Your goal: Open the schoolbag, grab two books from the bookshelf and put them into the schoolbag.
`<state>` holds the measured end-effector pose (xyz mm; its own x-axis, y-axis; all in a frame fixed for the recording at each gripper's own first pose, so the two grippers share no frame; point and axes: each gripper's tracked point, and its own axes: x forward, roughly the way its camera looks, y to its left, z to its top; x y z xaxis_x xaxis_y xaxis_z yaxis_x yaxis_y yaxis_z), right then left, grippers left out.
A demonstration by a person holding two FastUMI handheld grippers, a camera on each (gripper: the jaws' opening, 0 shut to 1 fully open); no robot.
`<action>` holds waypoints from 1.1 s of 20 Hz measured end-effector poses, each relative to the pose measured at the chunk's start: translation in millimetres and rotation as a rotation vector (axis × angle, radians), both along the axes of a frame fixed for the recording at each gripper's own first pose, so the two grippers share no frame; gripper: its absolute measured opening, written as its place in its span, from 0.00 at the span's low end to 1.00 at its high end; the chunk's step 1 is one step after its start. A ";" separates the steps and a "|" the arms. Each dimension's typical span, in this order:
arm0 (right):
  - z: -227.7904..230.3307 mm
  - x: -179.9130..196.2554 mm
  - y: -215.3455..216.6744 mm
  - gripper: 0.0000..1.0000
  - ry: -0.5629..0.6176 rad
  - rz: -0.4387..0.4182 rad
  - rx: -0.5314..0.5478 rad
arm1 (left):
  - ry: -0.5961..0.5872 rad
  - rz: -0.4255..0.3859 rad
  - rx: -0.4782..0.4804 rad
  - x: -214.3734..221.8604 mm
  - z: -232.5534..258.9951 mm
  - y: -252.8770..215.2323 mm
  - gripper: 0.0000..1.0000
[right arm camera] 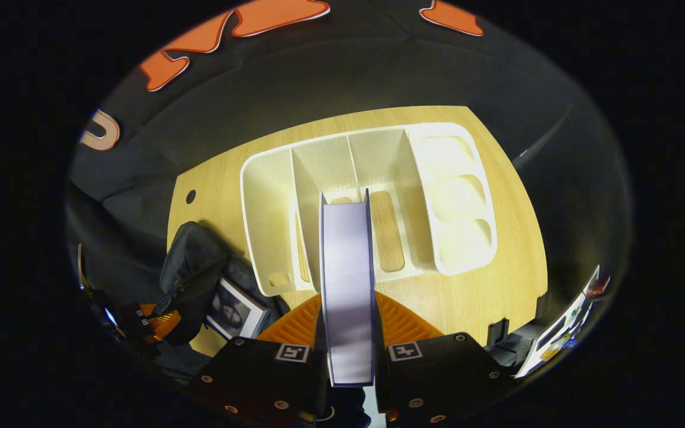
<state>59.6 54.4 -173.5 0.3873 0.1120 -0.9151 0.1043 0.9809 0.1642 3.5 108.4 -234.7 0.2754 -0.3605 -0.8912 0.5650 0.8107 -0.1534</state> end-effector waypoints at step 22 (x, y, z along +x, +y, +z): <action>-2.9 -143.3 41.5 0.32 -0.091 -0.124 0.317 | -0.021 -0.120 0.006 -6.5 0.8 -1.2 0.03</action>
<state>-83.7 95.9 -176.5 0.4946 0.3317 -0.8033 0.1904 0.8605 0.4725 -2.9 107.2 -233.8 0.2492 -0.3862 -0.8881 0.6607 0.7383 -0.1357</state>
